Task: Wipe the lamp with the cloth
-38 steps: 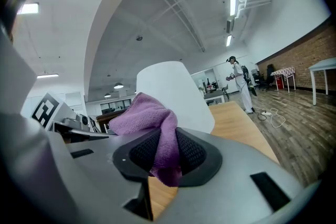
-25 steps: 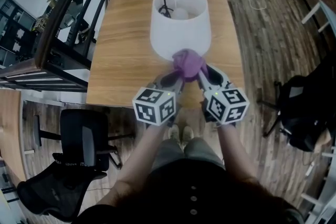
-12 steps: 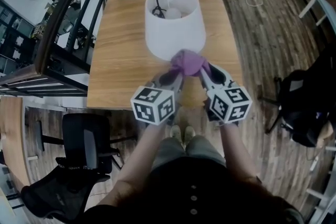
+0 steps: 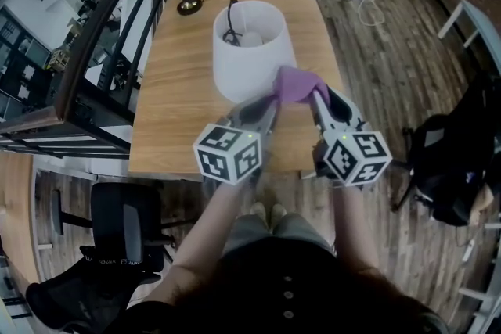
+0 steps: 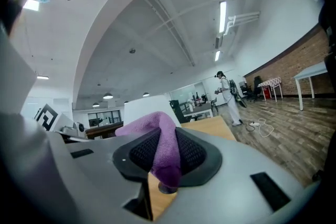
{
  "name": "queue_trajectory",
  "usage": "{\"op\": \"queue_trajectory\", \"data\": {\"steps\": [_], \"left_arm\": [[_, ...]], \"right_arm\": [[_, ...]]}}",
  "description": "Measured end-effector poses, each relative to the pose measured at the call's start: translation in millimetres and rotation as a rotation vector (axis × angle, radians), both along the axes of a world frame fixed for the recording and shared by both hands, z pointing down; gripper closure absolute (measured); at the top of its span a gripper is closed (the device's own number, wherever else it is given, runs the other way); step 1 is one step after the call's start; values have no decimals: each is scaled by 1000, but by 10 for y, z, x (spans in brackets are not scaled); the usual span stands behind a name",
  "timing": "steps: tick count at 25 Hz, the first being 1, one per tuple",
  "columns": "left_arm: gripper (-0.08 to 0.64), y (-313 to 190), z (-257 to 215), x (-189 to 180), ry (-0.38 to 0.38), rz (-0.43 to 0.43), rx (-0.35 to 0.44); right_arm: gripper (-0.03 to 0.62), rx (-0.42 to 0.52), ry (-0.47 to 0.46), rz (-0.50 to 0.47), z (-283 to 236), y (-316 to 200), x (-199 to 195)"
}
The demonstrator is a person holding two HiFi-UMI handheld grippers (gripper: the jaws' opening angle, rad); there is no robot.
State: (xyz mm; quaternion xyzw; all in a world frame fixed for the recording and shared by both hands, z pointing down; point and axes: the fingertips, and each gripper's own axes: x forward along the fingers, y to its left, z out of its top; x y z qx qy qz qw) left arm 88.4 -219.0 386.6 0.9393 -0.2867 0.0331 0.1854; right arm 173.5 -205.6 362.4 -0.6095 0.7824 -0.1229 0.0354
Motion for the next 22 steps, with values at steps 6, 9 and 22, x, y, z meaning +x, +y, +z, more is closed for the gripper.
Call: {"op": "queue_trajectory", "data": {"steps": [6,9,22], "left_arm": [[549,-96,-285,81,38,17,50],[549,-145,-421,100,49,20,78],[549,-381,-743,118,75,30,153]], "right_arm": [[514,106,-11,57,-407,-100,199],[514,145,-7,75,-568,-162,233],[514,209,63,78,-825,-510,227]]}}
